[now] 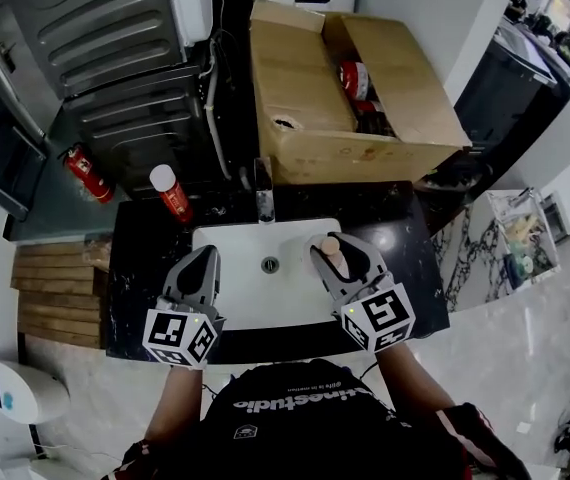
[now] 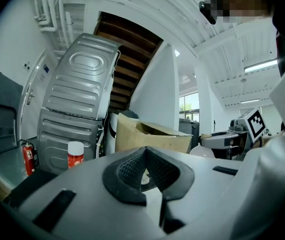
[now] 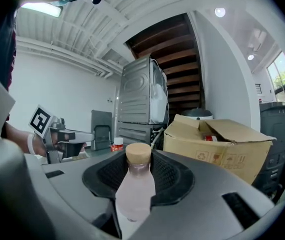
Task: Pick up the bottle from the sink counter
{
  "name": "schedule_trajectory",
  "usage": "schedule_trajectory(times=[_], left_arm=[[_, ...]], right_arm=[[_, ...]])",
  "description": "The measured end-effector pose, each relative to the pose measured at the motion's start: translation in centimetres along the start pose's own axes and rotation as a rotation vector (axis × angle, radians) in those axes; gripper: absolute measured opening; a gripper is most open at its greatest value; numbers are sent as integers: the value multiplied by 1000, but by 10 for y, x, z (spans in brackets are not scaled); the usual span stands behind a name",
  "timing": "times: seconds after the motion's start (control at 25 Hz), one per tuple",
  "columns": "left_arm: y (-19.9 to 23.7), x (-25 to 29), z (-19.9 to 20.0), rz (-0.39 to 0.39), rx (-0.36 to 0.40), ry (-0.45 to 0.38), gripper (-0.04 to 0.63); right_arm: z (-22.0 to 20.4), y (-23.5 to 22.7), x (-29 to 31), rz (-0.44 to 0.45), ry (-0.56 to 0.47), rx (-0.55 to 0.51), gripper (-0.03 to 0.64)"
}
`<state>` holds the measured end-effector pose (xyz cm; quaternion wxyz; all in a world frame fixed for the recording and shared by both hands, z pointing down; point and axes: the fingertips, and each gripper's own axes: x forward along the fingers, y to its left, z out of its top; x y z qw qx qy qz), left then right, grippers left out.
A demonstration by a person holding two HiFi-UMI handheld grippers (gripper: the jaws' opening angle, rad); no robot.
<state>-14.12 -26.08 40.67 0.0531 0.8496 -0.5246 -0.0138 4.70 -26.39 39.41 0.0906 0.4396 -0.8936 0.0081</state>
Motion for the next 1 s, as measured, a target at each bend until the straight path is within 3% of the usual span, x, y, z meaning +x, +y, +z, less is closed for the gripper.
schedule_trajectory(times=[0.36, 1.0], left_arm=[[-1, 1, 14, -2, 18, -28, 14], [-6, -7, 11, 16, 27, -17, 14]], right_arm=[[4, -2, -4, -20, -15, 19, 170], [2, 8, -9, 22, -19, 12, 170]])
